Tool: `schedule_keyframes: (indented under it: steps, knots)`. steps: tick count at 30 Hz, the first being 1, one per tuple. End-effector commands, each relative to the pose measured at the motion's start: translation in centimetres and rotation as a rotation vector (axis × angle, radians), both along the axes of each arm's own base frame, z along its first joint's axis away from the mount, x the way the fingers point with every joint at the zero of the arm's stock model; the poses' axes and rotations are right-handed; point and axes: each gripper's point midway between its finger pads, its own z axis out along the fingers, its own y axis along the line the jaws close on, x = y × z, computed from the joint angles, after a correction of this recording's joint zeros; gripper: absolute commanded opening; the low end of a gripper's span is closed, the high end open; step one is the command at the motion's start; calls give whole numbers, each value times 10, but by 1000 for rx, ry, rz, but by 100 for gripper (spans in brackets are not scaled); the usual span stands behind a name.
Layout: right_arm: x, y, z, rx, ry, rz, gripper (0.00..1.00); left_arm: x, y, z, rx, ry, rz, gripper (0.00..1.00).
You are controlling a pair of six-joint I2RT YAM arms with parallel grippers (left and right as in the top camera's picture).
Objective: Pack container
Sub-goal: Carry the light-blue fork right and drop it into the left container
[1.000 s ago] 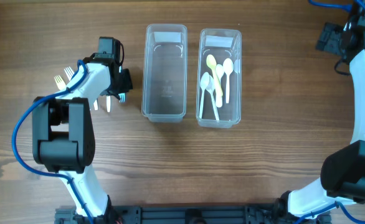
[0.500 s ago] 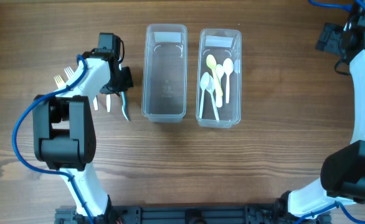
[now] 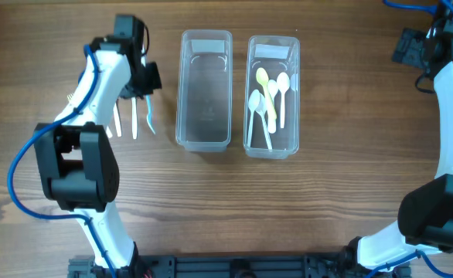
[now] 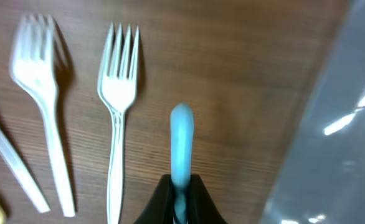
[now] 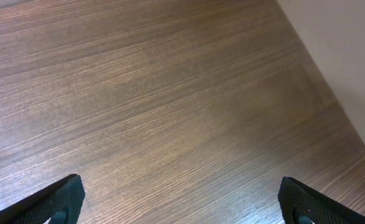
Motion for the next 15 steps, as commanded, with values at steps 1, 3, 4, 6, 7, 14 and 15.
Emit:
schedule_keyframes:
  steps: [1, 3, 4, 6, 7, 14, 15]
  knots:
    - [2, -1, 0, -10, 0, -11, 100, 22, -11, 60, -58, -107, -12, 4]
    - [2, -1, 0, -10, 0, -11, 100, 24, -20, 78, -114, -125, -11, 4]
    - [2, -1, 0, -10, -1, -10, 100, 25, -26, 88, -154, -134, -9, 4]
    - [2, -1, 0, -10, 0, -11, 100, 26, -44, 105, -244, -150, -42, 4]
    - [2, -1, 0, -10, 0, -11, 100, 26, -52, 111, -283, -156, -56, 4]
    - [2, -1, 0, -10, 0, -10, 100, 22, -94, 119, -357, -156, -100, 4]
    - [2, -1, 0, -10, 0, -11, 100, 22, -99, 120, -358, -159, -112, 4]
